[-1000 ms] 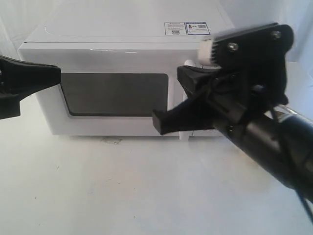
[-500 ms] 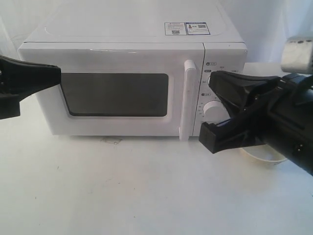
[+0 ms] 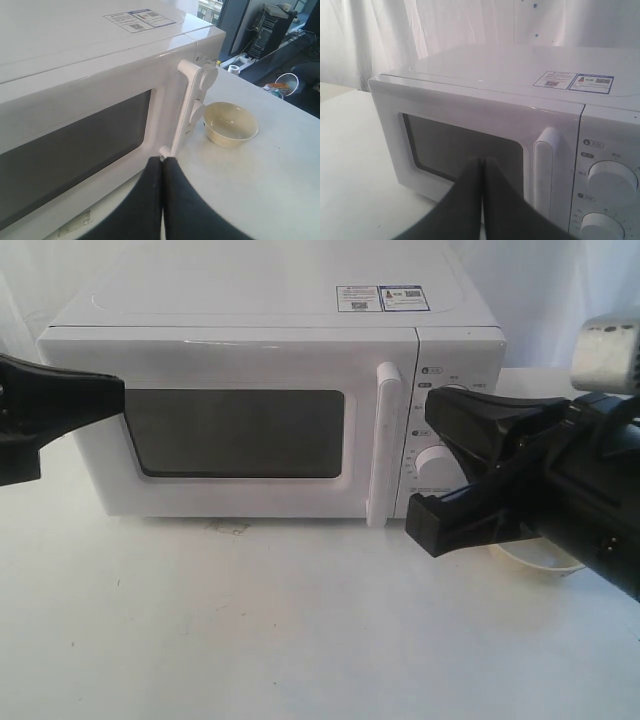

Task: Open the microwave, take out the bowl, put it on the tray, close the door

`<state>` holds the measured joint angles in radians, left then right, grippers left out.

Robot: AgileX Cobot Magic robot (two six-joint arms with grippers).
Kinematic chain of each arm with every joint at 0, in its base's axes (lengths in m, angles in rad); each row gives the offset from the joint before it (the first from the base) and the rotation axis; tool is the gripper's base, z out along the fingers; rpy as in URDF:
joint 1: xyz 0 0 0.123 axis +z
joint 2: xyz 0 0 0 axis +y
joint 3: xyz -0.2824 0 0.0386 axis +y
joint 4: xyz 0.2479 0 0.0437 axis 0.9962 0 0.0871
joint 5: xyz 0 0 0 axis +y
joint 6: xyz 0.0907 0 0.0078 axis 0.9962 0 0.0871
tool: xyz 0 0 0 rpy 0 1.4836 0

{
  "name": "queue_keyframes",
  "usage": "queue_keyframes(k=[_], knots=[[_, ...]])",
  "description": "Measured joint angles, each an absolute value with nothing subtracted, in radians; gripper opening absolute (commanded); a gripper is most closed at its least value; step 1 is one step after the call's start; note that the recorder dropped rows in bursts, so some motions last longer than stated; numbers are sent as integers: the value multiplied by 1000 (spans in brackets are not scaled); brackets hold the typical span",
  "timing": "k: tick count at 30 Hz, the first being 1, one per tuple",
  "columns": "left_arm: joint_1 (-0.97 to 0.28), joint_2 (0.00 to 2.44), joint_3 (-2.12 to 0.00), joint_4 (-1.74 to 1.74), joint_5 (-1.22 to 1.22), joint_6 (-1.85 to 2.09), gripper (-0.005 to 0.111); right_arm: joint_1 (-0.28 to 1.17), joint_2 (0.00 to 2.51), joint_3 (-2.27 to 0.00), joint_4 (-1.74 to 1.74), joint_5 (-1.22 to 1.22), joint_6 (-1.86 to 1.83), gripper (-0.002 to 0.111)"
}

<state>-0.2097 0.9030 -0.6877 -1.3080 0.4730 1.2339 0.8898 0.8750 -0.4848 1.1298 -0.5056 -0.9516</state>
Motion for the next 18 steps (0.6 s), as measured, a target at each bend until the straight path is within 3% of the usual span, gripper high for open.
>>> queue_keyframes(k=[18], knots=[[-186,261,-530,-1234,505,843,0,890,875,-485,1130,-506,-952,0]])
